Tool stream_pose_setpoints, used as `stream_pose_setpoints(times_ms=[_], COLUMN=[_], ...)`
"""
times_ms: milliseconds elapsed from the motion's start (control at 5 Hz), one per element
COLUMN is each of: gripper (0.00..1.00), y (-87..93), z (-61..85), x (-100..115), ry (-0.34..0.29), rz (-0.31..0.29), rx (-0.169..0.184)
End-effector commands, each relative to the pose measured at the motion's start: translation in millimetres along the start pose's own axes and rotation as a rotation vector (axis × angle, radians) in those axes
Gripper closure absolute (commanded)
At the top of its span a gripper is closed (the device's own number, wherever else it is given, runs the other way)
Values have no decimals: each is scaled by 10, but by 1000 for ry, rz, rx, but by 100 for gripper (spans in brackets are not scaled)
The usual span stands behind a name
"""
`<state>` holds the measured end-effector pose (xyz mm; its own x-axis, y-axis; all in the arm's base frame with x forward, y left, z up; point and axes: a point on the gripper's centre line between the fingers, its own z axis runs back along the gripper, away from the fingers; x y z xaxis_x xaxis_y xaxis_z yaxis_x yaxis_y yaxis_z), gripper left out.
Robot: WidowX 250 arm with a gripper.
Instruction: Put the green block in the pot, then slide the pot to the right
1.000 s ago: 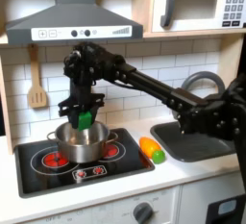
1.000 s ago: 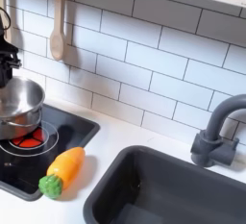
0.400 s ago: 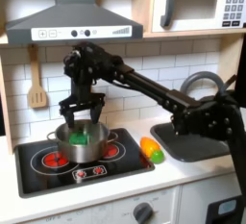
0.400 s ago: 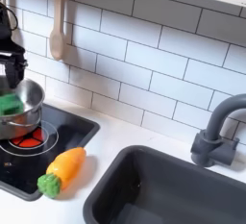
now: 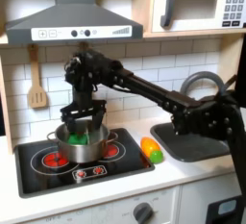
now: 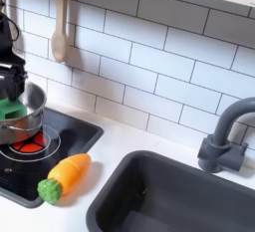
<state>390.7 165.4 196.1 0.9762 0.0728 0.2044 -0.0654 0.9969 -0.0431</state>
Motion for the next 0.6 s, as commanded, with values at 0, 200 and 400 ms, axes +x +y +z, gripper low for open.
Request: stream_pose_setpoints(times_ms=[0, 200, 400], gripper=[0, 0, 0], y=[-151, -171, -229], z=[-98, -127, -189], x=[20, -7, -43], ry=[31, 46, 71], rz=[-34, -40, -53], rx=[-5, -2, -7])
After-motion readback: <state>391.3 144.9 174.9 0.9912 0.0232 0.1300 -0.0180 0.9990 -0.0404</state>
